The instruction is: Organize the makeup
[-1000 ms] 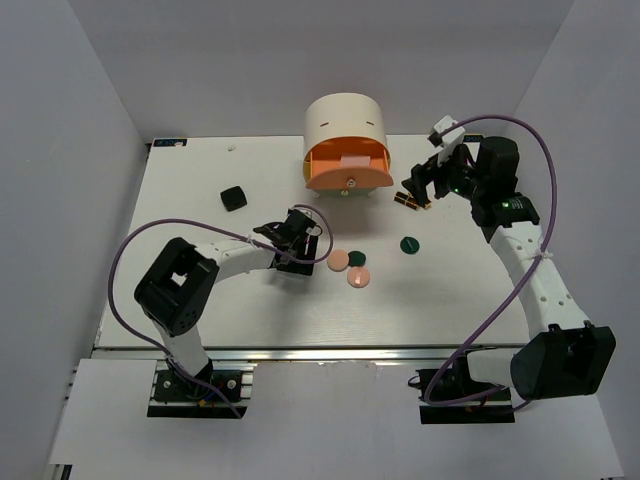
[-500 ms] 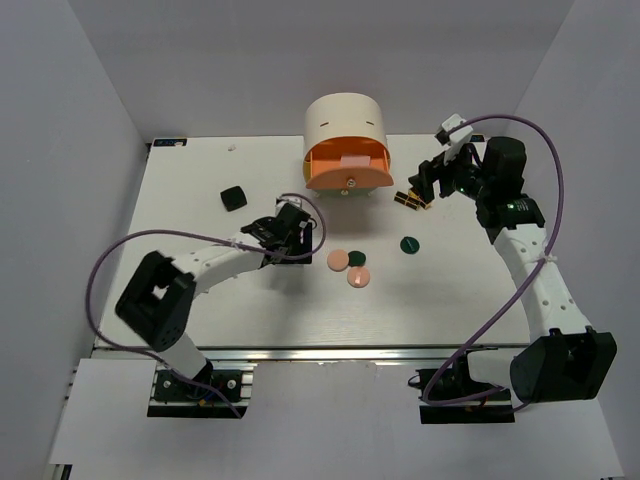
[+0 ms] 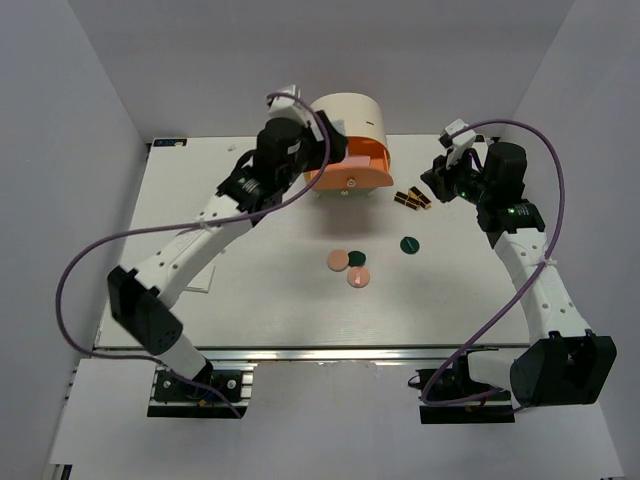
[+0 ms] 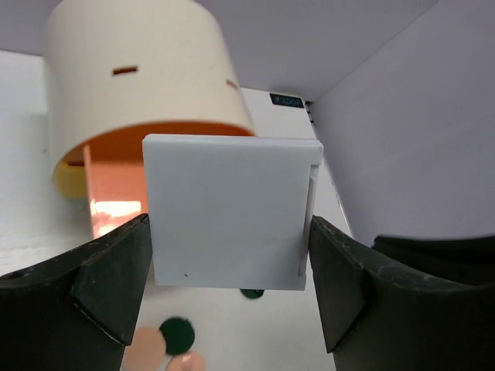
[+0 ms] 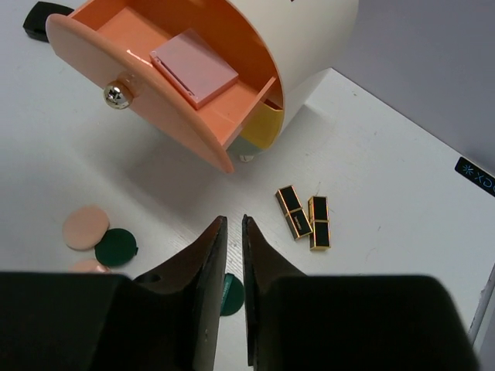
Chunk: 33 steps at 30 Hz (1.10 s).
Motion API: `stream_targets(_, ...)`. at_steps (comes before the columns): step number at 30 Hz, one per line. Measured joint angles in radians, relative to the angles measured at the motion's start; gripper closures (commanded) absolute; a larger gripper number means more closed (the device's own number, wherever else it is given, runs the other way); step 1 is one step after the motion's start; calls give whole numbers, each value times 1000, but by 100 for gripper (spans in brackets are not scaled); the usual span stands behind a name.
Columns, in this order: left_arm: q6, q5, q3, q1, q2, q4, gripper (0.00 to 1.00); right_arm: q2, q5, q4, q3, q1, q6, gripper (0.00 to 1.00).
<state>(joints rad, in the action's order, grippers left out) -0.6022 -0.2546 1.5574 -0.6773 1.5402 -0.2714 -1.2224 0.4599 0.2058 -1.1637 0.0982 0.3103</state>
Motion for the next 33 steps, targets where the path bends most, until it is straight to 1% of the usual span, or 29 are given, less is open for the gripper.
stream_targets(2, 16, 9, 123, 0, 104, 7, 70, 0, 0, 0, 2, 0, -8, 83)
stream_targets(4, 34, 12, 212, 0, 196, 7, 68, 1, 2, 0, 2, 0, -15, 83)
stream_targets(7, 49, 11, 281, 0, 296, -11, 60, 4, 6, 0, 2, 0, -19, 82)
stream_targets(8, 53, 11, 290, 0, 317, -20, 57, 6, 7, 0, 2, 0, -19, 81)
stream_targets(9, 56, 10, 294, 0, 335, -25, 48, 8, 7, 0, 2, 0, -20, 80)
stream_targets(11, 61, 8, 295, 0, 360, -43, 41, 13, 7, 0, 4, 0, -20, 80)
stream_targets(12, 63, 6, 295, 0, 368, -51, 36, 18, 6, -4, 8, 0, -20, 79)
stream_targets(17, 71, 3, 295, 0, 374, -64, 20, 33, 7, -7, 21, -2, -23, 76)
stream_targets(18, 72, 3, 295, 0, 374, -64, 18, 34, 8, -7, 23, -3, -23, 74)
stream_targets(19, 72, 3, 295, 0, 374, -65, 13, 35, 8, -7, 23, -4, -24, 72)
stream_targets(20, 76, 3, 295, 0, 374, -66, 12, 35, 8, -7, 25, -5, -24, 71)
stream_targets(21, 78, 2, 295, 0, 374, -65, 10, 35, 10, -8, 27, -6, -25, 67)
stream_targets(22, 80, 0, 296, 0, 374, -65, 4, 35, 12, -7, 30, -6, -26, 64)
stream_targets(23, 85, -3, 299, 0, 374, -66, 3, 35, 14, -7, 32, -6, -27, 57)
stream_targets(27, 98, -21, 320, 3, 374, -69, 3, 35, 22, -6, 35, -6, -29, 48)
stream_targets(31, 105, -22, 325, 15, 364, -80, 3, 35, 30, -6, 36, -6, -29, 46)
stream_targets(33, 105, -22, 325, 22, 359, -88, 7, 35, 34, -6, 36, -6, -29, 46)
